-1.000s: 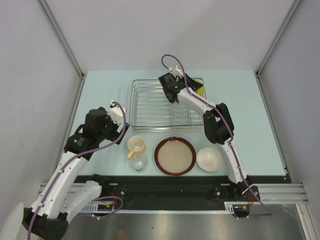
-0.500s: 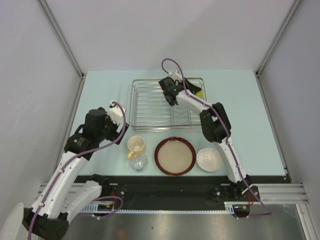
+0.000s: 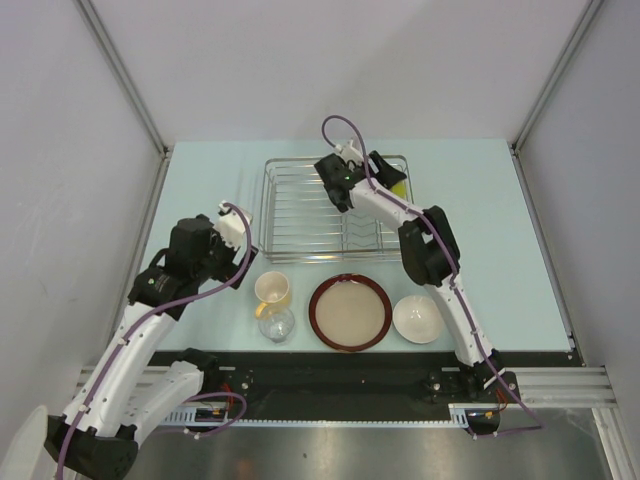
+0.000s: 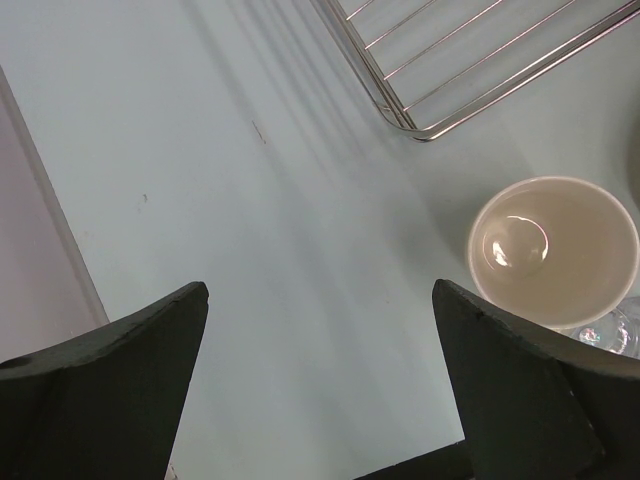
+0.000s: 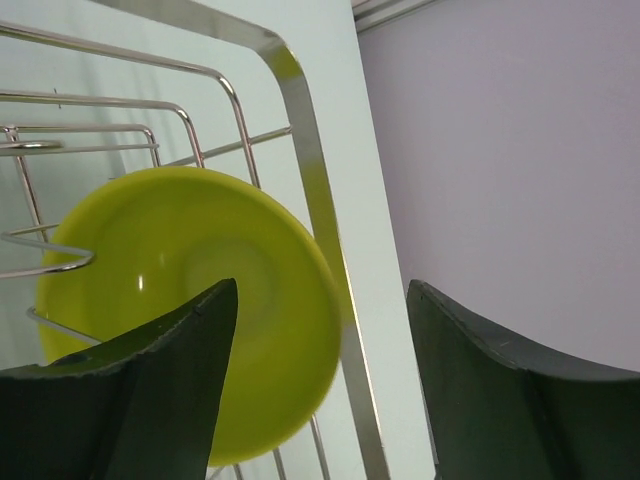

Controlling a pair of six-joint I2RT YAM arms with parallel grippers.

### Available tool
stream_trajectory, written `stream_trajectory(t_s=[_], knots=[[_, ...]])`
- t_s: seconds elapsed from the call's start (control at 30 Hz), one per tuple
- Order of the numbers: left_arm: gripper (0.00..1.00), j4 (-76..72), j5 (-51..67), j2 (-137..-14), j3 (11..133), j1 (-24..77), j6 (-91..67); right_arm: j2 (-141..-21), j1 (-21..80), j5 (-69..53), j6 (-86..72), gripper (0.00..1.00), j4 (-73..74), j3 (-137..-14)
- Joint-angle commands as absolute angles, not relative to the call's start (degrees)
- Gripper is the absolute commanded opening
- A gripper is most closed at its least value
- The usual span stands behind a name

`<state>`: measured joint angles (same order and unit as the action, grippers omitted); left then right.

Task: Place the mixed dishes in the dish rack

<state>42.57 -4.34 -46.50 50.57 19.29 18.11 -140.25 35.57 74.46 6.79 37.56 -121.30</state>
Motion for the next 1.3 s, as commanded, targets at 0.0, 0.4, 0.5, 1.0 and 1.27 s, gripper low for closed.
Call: stream_trajectory(t_s=[0.0, 0.4, 0.5, 1.0, 1.27], knots=[[1.00, 42.0, -4.5, -46.3, 53.2, 18.8, 18.7, -132.2, 37.8, 75.0, 3.3, 0.75, 43.5, -127.8], [1.00, 43.3, -6.1, -45.2, 56.4, 18.8, 19.6, -93.6, 41.7, 44.2, -40.2, 0.77, 73.5, -103.2], [1.00, 44.0, -6.0, -45.5, 58.0, 18.8, 19.7, -77.8, 40.3, 32.0, -50.5, 0.76, 72.4, -81.6], [1.00, 46.5, -6.0, -46.0, 60.8, 18.8, 18.8, -56.3, 45.2, 18.2, -68.5, 0.73, 78.8, -53.4], [1.00, 46.2, -5.7, -47.0, 61.7, 18.8, 18.6, -55.8, 45.8, 18.0, -72.5, 0.73, 74.5, -44.0]])
